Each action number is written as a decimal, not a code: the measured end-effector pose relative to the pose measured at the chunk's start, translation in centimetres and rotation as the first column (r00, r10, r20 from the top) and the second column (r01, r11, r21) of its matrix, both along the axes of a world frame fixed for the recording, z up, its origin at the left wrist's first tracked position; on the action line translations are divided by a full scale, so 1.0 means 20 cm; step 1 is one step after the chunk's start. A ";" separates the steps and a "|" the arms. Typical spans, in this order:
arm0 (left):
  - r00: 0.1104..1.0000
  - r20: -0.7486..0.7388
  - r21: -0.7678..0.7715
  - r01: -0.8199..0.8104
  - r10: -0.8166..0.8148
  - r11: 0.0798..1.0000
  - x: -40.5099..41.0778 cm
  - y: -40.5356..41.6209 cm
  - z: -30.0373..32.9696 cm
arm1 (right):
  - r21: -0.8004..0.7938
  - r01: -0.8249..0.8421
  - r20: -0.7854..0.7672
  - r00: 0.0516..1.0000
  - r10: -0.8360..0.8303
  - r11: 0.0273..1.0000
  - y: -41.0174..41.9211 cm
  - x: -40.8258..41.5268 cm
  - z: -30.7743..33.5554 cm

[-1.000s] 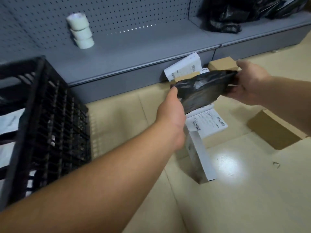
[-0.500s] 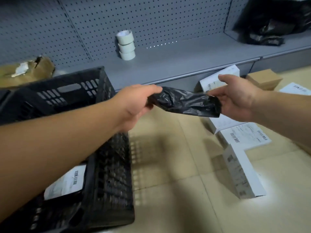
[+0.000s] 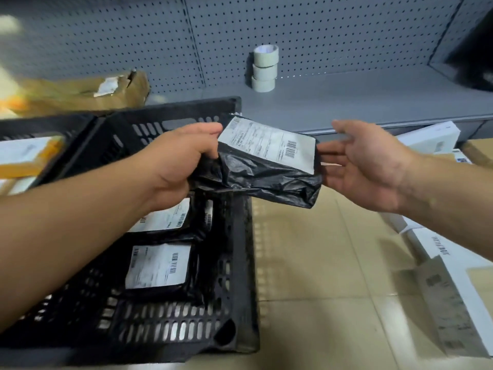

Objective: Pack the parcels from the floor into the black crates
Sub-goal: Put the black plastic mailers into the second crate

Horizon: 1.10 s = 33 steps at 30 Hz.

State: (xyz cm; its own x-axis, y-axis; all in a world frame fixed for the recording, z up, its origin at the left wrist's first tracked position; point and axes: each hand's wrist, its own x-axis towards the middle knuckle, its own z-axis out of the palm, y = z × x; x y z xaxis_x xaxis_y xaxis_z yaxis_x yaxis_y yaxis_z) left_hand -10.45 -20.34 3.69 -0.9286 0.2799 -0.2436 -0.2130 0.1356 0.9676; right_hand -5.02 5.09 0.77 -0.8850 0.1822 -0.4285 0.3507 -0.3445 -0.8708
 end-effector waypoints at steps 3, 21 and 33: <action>0.992 0.007 0.035 -0.124 0.124 0.992 -0.08 -0.12 0.04 | -0.023 -0.025 -0.030 0.999 0.024 0.999 -0.13 -0.05 0.03; 0.948 -0.011 -0.319 -0.305 0.318 0.897 -0.21 -0.75 -0.06 | 0.305 -0.266 0.056 0.964 0.261 0.915 -0.95 -0.31 0.10; 0.980 0.183 -0.841 0.114 0.079 0.529 -0.18 -0.95 -0.27 | 0.314 -0.552 0.502 0.787 0.358 0.772 -1.36 -0.21 -0.21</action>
State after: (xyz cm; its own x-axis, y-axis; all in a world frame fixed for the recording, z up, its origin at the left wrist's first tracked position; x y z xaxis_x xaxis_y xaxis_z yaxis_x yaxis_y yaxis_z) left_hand -14.06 -39.32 -1.69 -0.8384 -0.1310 -0.5291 -0.3511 0.8723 0.3404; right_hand -9.22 -22.03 -3.38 -0.6792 0.0487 -0.7324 0.7060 0.3163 -0.6337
